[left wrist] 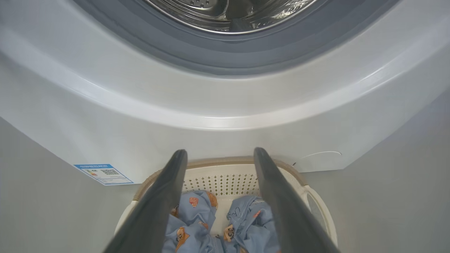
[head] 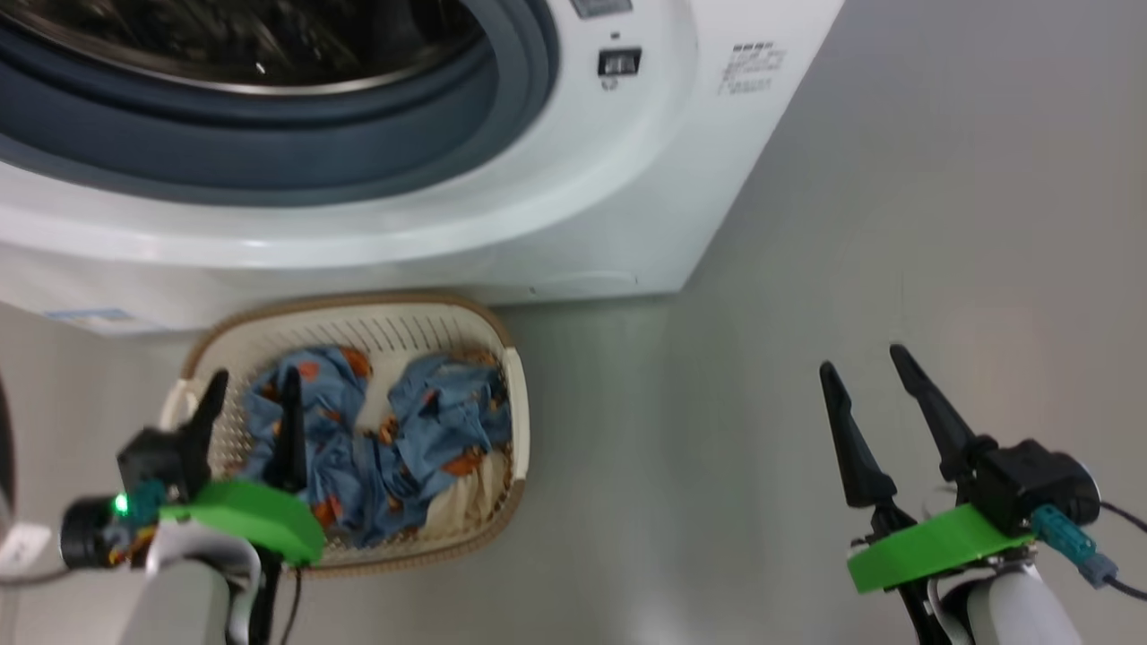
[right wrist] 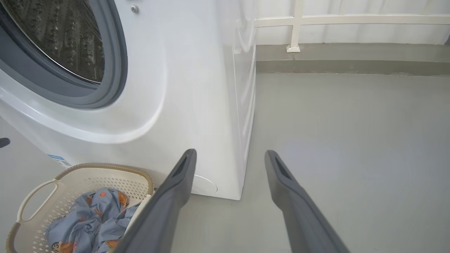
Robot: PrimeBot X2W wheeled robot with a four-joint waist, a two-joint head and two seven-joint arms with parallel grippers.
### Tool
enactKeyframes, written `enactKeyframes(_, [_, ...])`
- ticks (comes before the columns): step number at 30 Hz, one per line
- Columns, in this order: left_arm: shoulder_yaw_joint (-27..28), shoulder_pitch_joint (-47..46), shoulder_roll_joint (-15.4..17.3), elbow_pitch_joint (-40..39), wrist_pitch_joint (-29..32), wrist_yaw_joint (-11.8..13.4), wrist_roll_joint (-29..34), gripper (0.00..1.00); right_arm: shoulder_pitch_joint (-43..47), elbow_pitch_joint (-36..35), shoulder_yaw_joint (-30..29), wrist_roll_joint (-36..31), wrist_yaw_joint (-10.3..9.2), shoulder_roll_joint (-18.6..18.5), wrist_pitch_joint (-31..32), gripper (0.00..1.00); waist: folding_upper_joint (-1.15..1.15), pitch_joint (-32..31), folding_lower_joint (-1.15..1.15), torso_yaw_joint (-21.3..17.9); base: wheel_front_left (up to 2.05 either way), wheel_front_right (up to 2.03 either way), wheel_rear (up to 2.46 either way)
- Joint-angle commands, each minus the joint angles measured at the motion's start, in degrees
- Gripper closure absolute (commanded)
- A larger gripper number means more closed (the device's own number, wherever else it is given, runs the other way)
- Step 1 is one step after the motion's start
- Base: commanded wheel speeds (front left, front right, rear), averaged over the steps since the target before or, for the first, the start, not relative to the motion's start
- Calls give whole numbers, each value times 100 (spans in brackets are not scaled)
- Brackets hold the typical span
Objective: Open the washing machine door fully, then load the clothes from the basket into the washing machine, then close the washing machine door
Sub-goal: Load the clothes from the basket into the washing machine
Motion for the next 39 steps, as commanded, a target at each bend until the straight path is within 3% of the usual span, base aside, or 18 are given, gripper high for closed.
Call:
enactKeyframes(1, [165, -228, 199, 56, -23, -35, 73, 0, -129, -135, 195, -24, 8, -3, -68, 0, 0, 674, 0, -222, 0, 0, 0])
enactKeyframes(15, [-57, -1485, 603, 2072, 55, -214, 236, 0, -549, -265, 286, 13, 8, 61, -74, 0, 0, 1732, 0, -510, 0, 0, 0])
enactKeyframes(22, [-154, -1903, 787, 2910, 174, -99, 348, 0, -643, -332, 315, 20, 8, 76, -75, 0, 0, 2112, 0, -623, 0, 0, 0])
enactKeyframes(28, [-209, -2168, 1035, 3542, 295, 229, 483, 0, -683, -359, 329, 41, 8, 81, -75, 0, 0, 2281, 0, -691, 0, 0, 0])
enactKeyframes(39, [-325, -2629, 1197, 4082, 310, 136, 485, 0, -731, -401, 366, 161, 8, 83, -75, 0, 0, 2564, 0, -795, 0, 0, 0])
